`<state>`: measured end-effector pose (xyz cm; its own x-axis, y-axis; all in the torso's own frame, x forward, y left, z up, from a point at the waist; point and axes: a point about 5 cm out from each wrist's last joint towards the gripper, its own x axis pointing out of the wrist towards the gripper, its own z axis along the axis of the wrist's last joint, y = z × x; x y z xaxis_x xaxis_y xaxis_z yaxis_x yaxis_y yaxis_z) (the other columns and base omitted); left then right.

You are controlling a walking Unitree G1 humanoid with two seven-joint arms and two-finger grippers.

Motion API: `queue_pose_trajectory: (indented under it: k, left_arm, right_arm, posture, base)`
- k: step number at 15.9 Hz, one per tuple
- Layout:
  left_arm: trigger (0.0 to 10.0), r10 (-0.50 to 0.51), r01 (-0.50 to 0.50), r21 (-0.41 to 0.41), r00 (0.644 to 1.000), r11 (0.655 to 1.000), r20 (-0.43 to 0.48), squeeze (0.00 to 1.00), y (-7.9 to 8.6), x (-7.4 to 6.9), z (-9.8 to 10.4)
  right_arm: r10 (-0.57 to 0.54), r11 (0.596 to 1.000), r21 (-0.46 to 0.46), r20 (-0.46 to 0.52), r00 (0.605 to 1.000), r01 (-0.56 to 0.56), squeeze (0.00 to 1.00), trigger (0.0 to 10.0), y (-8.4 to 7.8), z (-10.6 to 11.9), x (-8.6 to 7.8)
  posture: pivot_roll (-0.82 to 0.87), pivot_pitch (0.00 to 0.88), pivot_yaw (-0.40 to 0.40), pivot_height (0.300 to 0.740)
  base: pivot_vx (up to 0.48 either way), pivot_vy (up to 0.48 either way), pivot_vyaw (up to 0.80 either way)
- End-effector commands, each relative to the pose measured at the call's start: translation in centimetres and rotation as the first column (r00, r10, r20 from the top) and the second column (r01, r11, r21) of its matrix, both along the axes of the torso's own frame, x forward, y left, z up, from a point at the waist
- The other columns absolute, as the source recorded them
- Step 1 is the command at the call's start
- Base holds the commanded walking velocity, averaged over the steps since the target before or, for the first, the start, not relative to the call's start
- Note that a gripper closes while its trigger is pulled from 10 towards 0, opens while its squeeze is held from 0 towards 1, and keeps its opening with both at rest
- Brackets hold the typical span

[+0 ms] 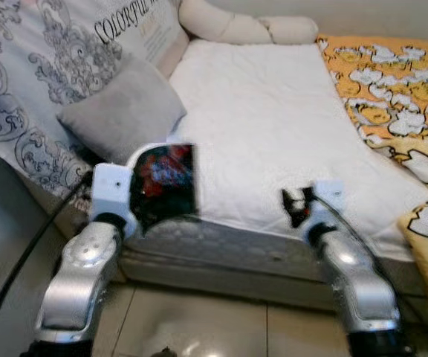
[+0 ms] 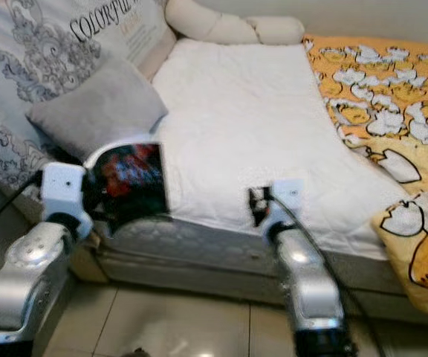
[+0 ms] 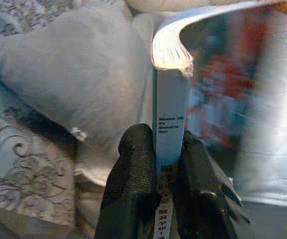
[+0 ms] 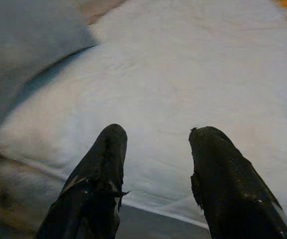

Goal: Clean up the room

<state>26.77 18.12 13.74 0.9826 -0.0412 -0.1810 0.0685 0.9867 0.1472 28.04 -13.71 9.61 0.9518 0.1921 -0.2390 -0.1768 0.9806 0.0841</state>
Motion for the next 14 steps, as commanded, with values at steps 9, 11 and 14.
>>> queue_pose_trajectory:
  k: [9, 11, 14]
  left_arm:
    - [10.0, -0.002, 0.001, 0.015, 0.998, 1.000, 0.060, 0.00, 0.13, 0.33, 1.21]
    - [10.0, -0.001, 0.000, 0.016, 0.998, 1.000, 0.060, 0.00, 0.16, 0.30, 1.23]
    - [10.0, 0.000, -0.001, 0.017, 0.998, 1.000, 0.061, 0.00, 0.26, 0.29, 1.25]
  right_arm:
    - [0.006, 1.000, -0.002, 0.034, 0.999, -0.006, 0.00, 10.0, -0.18, 0.42, 0.49]
    - [0.010, 1.000, -0.001, 0.035, 0.999, -0.010, 0.00, 10.0, -0.13, 0.39, 0.50]
    - [0.013, 1.000, 0.001, 0.036, 0.999, -0.013, 0.00, 10.0, -0.02, 0.37, 0.54]
  posture:
    - [0.07, 0.000, 0.008, 0.740]
    - [0.08, 0.000, 0.006, 0.740]
    - [0.08, 0.000, 0.002, 0.740]
  base:
    - [0.317, 0.000, 0.00]
    - [0.317, 0.000, 0.00]
    - [0.317, 0.000, 0.00]
